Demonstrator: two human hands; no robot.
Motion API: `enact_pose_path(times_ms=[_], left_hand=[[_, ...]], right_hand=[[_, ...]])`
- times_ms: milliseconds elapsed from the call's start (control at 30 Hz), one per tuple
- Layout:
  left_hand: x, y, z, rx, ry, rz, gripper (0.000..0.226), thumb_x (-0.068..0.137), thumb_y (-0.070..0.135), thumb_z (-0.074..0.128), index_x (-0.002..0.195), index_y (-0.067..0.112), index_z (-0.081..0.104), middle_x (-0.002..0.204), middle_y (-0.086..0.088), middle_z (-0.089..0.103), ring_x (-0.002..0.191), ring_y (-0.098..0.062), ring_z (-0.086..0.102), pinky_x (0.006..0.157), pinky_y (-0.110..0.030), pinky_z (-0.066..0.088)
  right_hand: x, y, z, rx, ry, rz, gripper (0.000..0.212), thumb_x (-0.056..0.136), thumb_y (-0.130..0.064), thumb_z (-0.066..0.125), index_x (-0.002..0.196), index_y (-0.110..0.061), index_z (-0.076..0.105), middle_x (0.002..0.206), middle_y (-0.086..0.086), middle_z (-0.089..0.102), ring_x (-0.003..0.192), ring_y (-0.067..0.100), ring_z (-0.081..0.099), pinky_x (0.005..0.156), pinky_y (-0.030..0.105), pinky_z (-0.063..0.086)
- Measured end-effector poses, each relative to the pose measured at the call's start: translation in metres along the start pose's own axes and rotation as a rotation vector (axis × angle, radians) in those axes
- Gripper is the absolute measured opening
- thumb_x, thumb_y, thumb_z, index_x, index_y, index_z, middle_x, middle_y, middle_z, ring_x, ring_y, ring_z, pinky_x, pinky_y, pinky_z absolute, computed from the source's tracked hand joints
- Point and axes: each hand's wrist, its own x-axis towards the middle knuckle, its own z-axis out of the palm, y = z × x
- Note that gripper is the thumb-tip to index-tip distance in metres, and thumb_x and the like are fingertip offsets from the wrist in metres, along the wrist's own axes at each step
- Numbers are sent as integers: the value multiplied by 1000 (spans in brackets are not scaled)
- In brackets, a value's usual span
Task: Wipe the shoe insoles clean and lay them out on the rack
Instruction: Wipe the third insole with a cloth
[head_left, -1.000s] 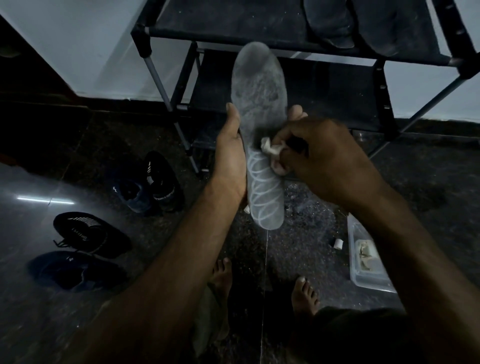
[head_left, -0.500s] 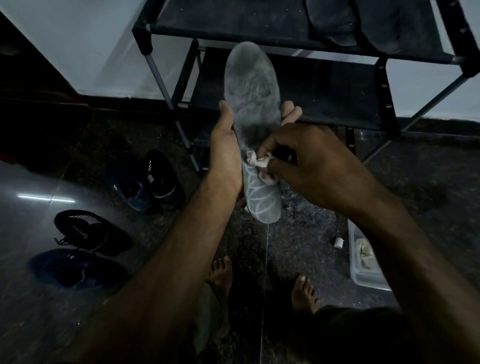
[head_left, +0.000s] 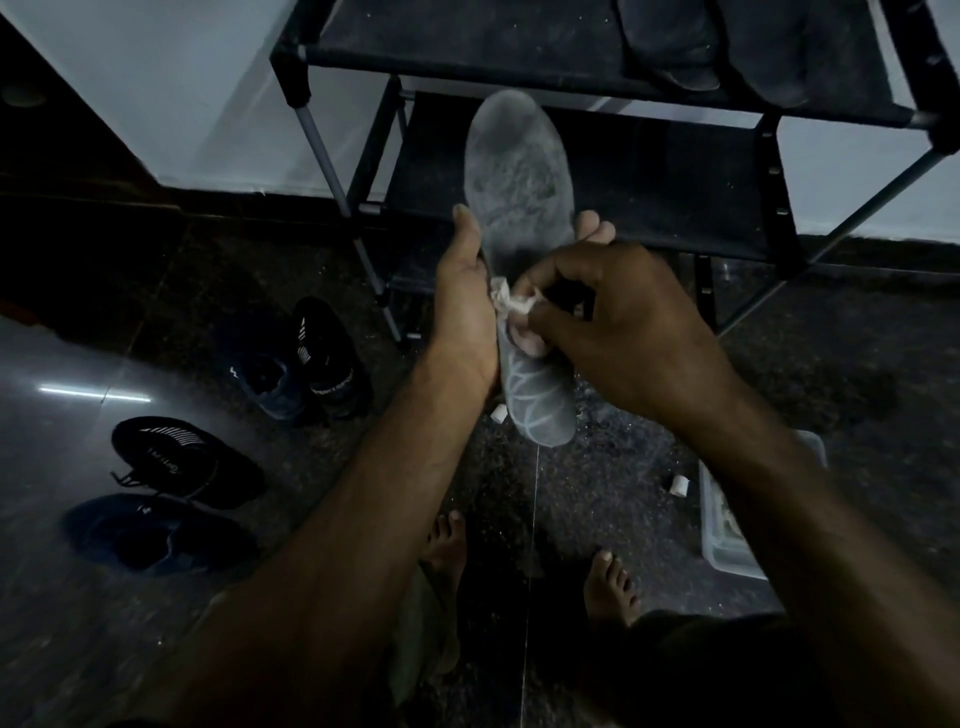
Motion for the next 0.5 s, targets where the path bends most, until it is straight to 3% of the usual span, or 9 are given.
enact_pose_path(times_ms=[67,133,200,267,333,400,500], left_hand=[[4,-3,-1,36,46,36,79,104,49,25,67,3,77,77,-15,74,70,-22,74,64,-30,61],[8,-6,-2,84,105,60,66,104,47,31,79,6,76,81,-12,75,73,-21,73,69,-30,61],[8,-6,-3,96,113,52,66,104,47,31,78,5,76,81,-13,74,73,-21,73,71,-31,60],[7,-5,-3,61,68,18,75,103,49,28,73,0,77,83,-19,74,76,-25,74,75,-35,59],[6,-4,-5,16,25,-30,77,102,54,28,86,-7,73,99,-28,69,96,-33,71,93,-41,54],[4,-1,-5,-6,31,-62,80,100,58,28,97,-10,70,119,-32,61,120,-39,58,108,-46,43],[4,-1,-1,-2,52,-77,78,100,58,28,113,-11,62,128,-31,58,122,-36,57,102,-42,48]], right_hand=[[2,5,6,-68,163,-12,5,88,-10,68,91,-13,71,78,-15,64,76,-4,62,71,5,45],[3,9,10,-113,265,-22,4,88,-10,67,90,-11,71,81,-10,64,78,4,62,75,13,49],[3,8,9,-64,254,-5,4,89,-11,67,90,-13,71,80,-12,64,78,3,64,72,13,50],[1,4,4,19,114,34,5,89,-13,68,91,-17,71,78,-16,67,76,-4,65,69,6,48],[0,-1,-1,58,-34,46,3,87,-15,70,89,-17,71,78,-15,70,75,-6,66,68,5,47],[-1,-3,-2,67,-62,41,2,86,-14,71,87,-15,71,78,-13,70,74,-6,65,66,4,46],[0,2,6,17,109,29,4,88,-11,68,90,-14,71,77,-18,66,74,-12,62,66,0,42]])
